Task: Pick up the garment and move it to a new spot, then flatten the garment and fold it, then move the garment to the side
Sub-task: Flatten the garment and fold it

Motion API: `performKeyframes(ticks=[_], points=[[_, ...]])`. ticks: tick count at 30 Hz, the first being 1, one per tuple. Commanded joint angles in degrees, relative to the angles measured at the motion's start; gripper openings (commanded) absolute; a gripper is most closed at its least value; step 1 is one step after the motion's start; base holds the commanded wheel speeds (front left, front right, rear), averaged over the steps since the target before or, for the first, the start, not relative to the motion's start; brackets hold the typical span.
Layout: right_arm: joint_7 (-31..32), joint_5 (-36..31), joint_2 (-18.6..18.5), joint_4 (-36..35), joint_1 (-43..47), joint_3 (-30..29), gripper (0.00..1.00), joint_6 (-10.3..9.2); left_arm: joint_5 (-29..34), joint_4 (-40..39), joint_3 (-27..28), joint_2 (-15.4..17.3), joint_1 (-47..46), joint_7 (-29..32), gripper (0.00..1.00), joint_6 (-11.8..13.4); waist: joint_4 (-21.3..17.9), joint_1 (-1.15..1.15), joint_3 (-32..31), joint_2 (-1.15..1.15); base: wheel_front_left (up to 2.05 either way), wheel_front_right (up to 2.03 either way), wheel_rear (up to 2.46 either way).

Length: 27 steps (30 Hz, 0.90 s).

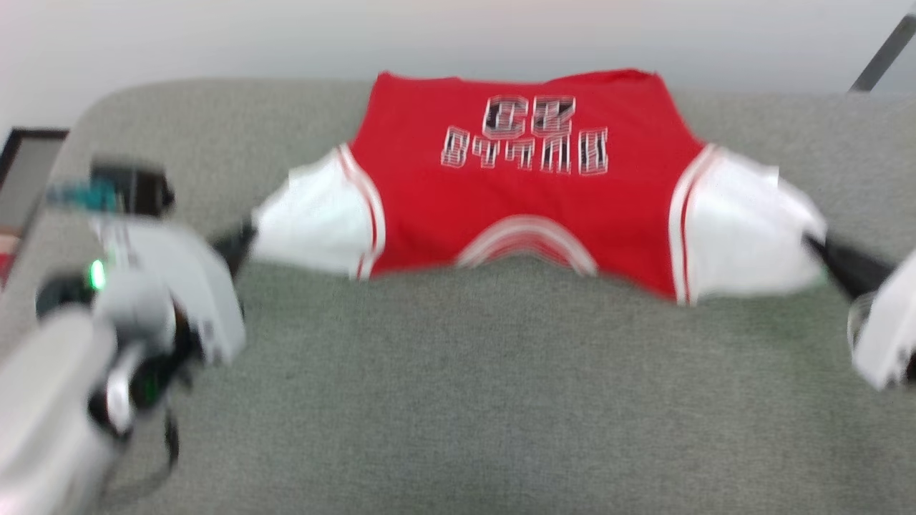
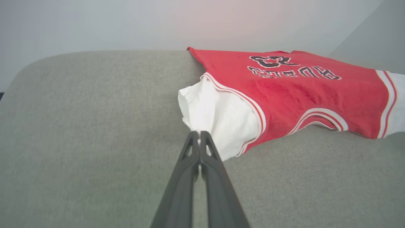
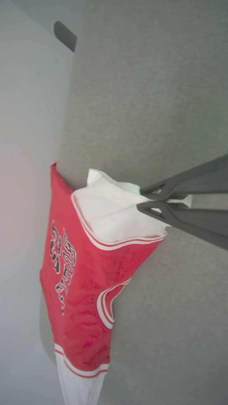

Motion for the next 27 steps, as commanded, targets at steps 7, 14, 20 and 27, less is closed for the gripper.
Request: performKeyframes(ticks=[7, 14, 20, 27], points=[[12.1, 2.19, -0.16, -14.55, 19.32, -5.72, 0.0, 0.03, -4.17, -23.05, 2.2, 9.52, 21.32, 0.8, 0.0, 14.3, -1.91, 0.0, -4.51, 0.0, 0.0, 0.0, 0.0], [21.72, 4.94, -0.33, -22.99, 33.34, -10.78, 0.0, 0.03, -7.64, -36.5, 4.44, 13.54, 37.69, -3.19, 0.0, 23.79, -2.09, 0.0, -4.28, 0.0, 0.0, 0.0, 0.0], [28.74, 5.43, 1.37, -27.33, 42.24, -15.6, 0.0, 0.03, -10.24, -43.35, 6.19, 14.26, 47.62, -6.53, 0.0, 29.4, -1.73, 0.0, -3.12, 0.0, 0.0, 0.0, 0.0], [32.39, 4.39, 2.21, -29.44, 46.15, -18.45, 0.0, 0.03, -11.2, -47.26, 6.54, 13.72, 53.11, -8.9, 0.0, 31.08, -0.9, 0.0, -1.46, 0.0, 0.0, 0.0, 0.0]])
